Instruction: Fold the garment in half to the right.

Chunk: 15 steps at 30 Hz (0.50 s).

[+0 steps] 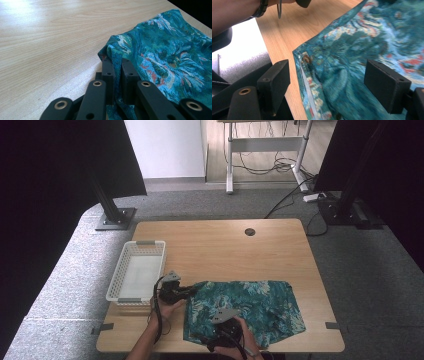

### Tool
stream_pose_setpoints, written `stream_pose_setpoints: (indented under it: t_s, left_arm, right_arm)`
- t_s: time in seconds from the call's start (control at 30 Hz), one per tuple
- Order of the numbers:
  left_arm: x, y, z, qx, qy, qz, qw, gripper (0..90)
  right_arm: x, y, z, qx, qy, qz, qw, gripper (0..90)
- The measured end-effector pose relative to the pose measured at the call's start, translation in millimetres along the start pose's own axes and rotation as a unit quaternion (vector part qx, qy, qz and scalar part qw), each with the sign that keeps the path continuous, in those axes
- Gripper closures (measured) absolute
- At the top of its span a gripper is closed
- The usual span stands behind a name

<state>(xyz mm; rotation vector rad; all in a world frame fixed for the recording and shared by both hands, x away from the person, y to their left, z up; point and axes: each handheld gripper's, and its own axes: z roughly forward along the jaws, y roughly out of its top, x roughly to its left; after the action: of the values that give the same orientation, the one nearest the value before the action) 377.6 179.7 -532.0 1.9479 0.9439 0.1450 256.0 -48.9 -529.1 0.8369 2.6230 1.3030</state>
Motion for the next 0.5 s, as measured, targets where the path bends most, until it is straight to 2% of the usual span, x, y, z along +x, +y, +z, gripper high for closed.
stream_pose_setpoints:
  t_s: [0.23,0.5]
  left_arm:
    - [-1.6,-0.8,1.5,-0.001,0.003,0.000,1.0000,82.3]
    - [-3.1,-0.6,5.2,0.002,0.005,0.003,1.0000,82.0]
  right_arm:
    - [2.0,0.5,10.7,0.001,0.013,0.007,0.9999,21.0]
    - [6.9,3.4,19.7,-0.003,0.017,0.009,0.9998,21.1]
